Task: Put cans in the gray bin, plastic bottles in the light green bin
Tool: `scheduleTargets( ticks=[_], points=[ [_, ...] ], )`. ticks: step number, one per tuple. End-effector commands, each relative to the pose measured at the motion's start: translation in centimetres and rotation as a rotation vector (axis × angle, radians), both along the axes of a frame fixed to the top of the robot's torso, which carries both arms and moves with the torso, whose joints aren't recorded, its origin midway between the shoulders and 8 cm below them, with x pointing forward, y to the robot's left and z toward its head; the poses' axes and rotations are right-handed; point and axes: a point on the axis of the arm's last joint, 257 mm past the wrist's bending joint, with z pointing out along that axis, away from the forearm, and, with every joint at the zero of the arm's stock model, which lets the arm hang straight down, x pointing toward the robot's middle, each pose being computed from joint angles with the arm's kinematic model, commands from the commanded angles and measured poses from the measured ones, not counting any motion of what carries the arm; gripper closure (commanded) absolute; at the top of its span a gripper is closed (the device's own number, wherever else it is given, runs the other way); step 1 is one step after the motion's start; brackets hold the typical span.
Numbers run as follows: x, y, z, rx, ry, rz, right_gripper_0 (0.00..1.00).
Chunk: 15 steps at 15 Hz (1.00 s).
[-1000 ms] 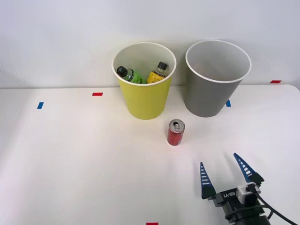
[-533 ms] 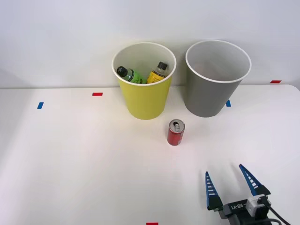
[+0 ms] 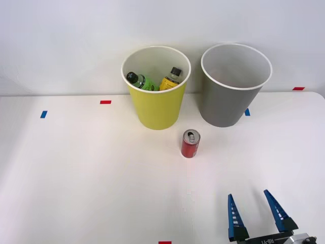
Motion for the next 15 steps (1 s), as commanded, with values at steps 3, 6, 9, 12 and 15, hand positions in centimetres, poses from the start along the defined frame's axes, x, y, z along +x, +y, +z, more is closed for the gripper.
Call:
scheduleTargets(
  ticks=[3,6,9,12,15],
  points=[
    [-0.6,-0.6,0.3,-0.155,-0.036,-0.100,0.00],
    [-0.9,-0.4,0.0,-0.242,-0.037,-0.138,0.00],
    [-1.6,-0.4,-0.5,-0.247,-0.017,-0.143,0.00],
    [-1.9,-0.5,-0.8,-0.257,-0.007,-0.130,0.00],
    [-1.9,-0.5,-0.8,-0.262,-0.007,-0.129,0.00]
  ],
)
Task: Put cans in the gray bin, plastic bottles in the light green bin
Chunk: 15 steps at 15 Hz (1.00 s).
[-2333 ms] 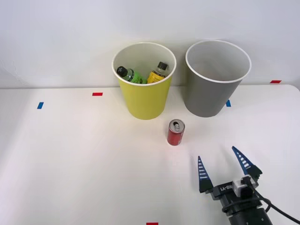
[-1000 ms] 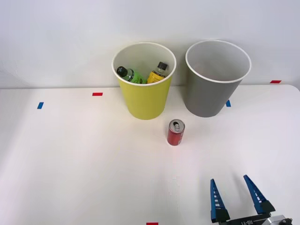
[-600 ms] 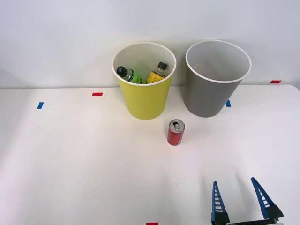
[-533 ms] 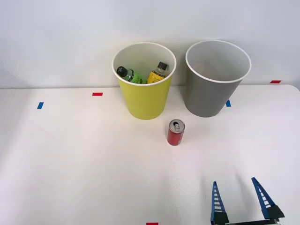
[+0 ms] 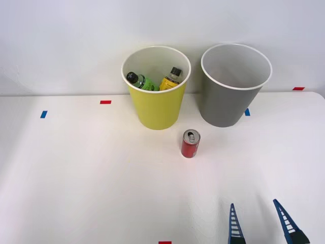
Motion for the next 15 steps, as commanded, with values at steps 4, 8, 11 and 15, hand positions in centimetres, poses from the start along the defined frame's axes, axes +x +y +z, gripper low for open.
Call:
scheduleTargets(
  ticks=[4,8,11,15],
  points=[
    [0.00,0.00,-0.02,-0.002,0.001,0.001,0.00],
    [0.00,0.00,-0.02,-0.002,0.001,0.001,0.00],
    [0.00,0.00,-0.02,-0.002,0.001,0.001,0.00],
    [0.00,0.00,-0.02,-0.002,0.001,0.001,0.00]
  ],
)
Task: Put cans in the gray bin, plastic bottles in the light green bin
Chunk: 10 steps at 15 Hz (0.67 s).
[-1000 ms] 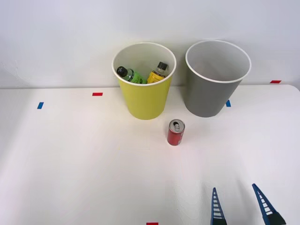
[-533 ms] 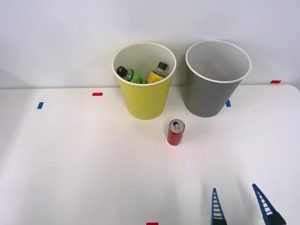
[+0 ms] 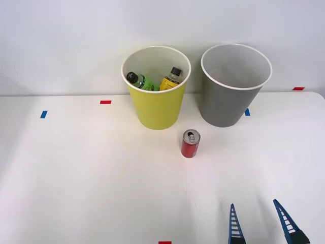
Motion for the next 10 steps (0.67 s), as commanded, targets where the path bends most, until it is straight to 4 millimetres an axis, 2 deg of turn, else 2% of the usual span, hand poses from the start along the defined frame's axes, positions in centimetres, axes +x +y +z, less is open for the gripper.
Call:
scheduleTargets(
  ticks=[1,10],
  points=[
    [0.01,0.00,0.00,0.000,0.000,0.000,0.00],
    [0.01,0.00,0.00,0.000,0.000,0.000,0.00]
  ],
)
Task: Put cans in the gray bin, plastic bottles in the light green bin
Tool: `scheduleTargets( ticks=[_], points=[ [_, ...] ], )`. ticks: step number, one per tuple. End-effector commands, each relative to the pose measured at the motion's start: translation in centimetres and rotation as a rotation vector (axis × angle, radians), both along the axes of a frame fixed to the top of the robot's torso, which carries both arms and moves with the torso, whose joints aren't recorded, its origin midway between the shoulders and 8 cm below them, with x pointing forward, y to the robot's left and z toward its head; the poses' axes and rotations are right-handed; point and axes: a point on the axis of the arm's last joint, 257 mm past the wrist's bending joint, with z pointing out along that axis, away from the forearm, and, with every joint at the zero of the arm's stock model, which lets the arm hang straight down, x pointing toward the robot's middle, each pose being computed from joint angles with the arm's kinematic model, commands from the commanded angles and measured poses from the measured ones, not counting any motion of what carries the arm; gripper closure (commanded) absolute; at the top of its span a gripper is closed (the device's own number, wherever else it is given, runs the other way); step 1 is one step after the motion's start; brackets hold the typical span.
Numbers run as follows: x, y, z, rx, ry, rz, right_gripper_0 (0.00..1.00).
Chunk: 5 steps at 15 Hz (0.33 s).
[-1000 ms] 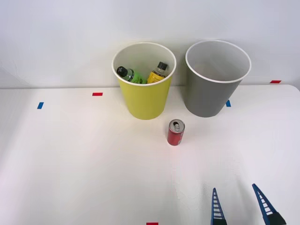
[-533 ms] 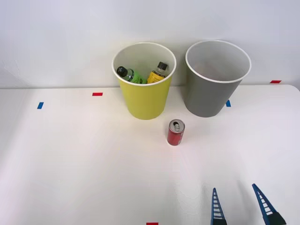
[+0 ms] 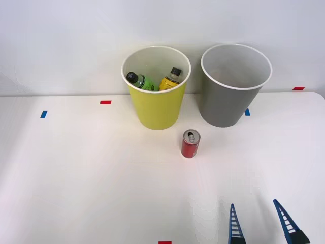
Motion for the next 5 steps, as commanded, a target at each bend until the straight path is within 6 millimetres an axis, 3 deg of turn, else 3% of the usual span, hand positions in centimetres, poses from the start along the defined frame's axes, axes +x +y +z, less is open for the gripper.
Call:
scheduleTargets(
  ticks=[1,5],
  points=[
    [0.00,0.00,0.00,0.000,0.000,0.000,0.00],
    [0.00,0.00,0.00,0.000,0.000,0.000,0.00]
  ],
)
